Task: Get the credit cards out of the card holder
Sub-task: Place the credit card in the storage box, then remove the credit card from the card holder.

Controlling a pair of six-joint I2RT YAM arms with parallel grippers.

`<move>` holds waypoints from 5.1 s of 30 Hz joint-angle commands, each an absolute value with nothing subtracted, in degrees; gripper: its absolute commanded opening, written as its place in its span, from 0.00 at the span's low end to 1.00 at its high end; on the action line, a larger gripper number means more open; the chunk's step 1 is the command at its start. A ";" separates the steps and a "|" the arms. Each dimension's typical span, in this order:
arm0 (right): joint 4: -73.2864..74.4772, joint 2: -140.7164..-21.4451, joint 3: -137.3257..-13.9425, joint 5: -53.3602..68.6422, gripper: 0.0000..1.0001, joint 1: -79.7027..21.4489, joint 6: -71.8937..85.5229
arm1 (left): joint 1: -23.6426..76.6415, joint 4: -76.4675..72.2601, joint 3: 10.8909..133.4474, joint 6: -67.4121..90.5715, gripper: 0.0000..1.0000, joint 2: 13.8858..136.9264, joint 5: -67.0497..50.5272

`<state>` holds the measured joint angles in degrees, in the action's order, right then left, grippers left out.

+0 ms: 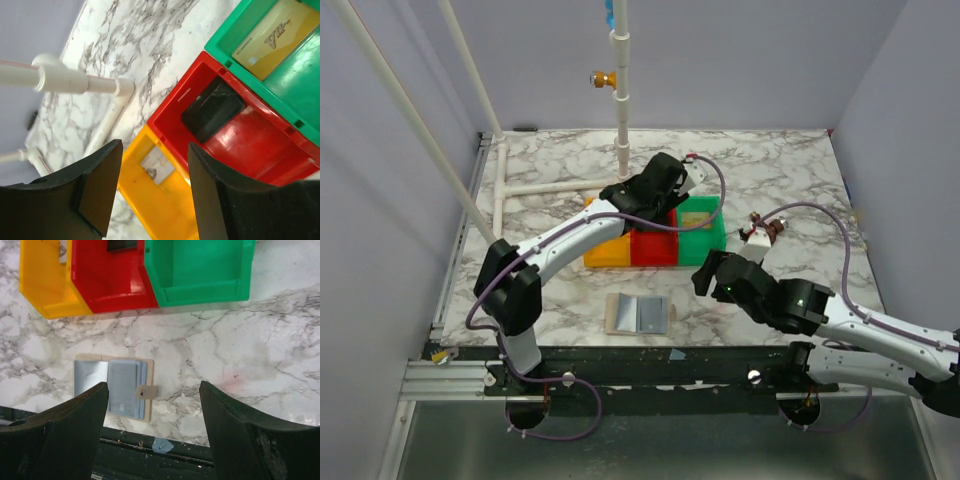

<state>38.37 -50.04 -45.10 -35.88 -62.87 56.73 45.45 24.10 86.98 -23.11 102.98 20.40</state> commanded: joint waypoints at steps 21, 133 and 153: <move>20.87 -89.35 -55.85 -22.95 0.55 -72.57 52.37 | 29.31 34.19 47.29 27.74 0.63 55.87 -11.64; 24.00 -98.70 -58.54 -23.94 0.38 -65.82 47.68 | 39.58 9.61 21.37 48.75 0.12 60.51 -15.01; 20.38 -103.80 -61.02 -16.76 0.22 -68.65 50.58 | 39.46 8.59 20.67 48.98 0.09 59.36 -15.10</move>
<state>21.82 -101.84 -62.19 -21.41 -67.96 48.84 39.75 9.08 21.12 48.95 60.86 -15.42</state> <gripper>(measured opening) 0.226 0.090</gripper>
